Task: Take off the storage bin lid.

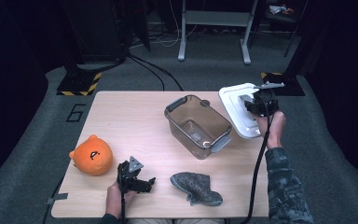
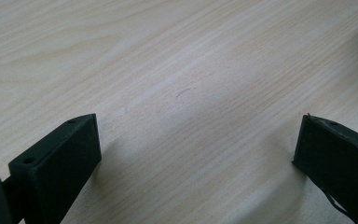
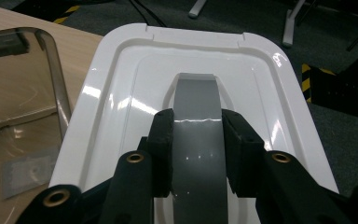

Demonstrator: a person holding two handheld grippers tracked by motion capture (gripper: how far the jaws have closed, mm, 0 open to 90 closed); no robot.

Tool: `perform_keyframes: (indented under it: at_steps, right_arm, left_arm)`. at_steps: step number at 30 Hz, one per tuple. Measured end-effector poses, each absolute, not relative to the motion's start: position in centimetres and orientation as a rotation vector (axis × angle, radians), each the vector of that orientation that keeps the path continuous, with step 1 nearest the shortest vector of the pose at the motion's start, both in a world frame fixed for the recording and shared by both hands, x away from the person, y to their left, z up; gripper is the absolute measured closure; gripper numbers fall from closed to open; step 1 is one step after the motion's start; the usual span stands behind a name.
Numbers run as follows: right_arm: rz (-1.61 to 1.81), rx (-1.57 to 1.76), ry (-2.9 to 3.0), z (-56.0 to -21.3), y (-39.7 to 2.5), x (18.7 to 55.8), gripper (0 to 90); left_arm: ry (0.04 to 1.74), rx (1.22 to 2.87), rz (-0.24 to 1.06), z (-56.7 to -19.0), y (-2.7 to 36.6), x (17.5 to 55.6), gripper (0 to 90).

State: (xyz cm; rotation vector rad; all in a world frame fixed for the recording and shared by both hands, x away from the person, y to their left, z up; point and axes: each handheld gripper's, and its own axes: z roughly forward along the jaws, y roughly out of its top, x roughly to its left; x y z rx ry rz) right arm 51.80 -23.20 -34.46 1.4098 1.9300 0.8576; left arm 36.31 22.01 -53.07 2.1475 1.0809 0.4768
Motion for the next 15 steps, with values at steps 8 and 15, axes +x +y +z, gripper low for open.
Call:
perform_keyframes:
  at_steps: [8, 15]
  right_arm:
    - [0.828, 1.464, 1.896, -36.1, -24.0, 52.1, 66.3]
    - [0.798, 1.511, 1.884, -37.9, -24.3, 52.3, 66.3]
  left_arm:
    - [1.080, 2.148, 0.477, -53.1, 22.0, 36.3, 0.1]
    - [1.080, 2.153, 0.475, -53.0, 22.0, 36.3, 0.1]
